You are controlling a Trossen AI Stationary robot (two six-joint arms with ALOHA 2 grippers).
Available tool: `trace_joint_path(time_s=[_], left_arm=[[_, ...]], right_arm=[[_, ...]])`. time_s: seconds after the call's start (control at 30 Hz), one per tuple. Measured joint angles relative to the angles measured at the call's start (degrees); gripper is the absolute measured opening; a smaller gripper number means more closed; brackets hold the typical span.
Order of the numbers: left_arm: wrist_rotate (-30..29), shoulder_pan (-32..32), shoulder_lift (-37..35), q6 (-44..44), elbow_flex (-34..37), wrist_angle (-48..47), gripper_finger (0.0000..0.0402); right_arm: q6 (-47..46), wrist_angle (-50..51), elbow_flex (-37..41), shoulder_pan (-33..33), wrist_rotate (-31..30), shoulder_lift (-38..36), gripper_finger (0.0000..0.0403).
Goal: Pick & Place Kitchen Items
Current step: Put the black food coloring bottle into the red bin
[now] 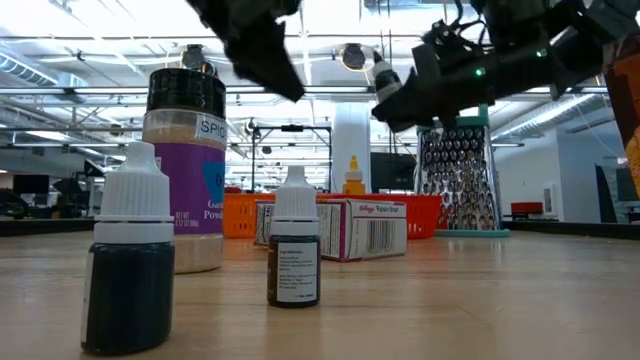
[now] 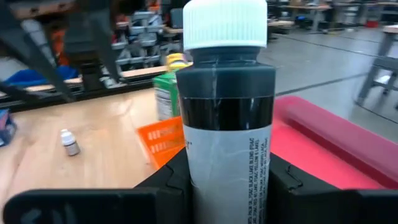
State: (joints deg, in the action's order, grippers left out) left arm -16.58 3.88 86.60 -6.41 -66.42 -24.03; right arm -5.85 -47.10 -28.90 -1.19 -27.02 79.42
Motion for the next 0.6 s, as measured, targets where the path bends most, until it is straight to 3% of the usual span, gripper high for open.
trace_joint_path(time_s=[0.27, 0.47, 0.6], left_arm=[[1.38, 0.00, -0.98, -1.66, 6.44, 11.54, 0.0173], [1.51, 0.00, -0.97, -1.43, 7.30, 13.00, 0.0173], [1.53, 0.44, -0.96, -1.46, 7.25, 12.09, 0.0173]], right_arm=[[-4.33, -2.92, 3.38, 0.00, -0.03, 1.45, 0.0097], [-5.19, -11.61, 3.34, -0.17, -0.24, 10.45, 0.0097], [-3.70, -15.48, 3.32, 0.28, -3.75, 14.91, 0.0096]])
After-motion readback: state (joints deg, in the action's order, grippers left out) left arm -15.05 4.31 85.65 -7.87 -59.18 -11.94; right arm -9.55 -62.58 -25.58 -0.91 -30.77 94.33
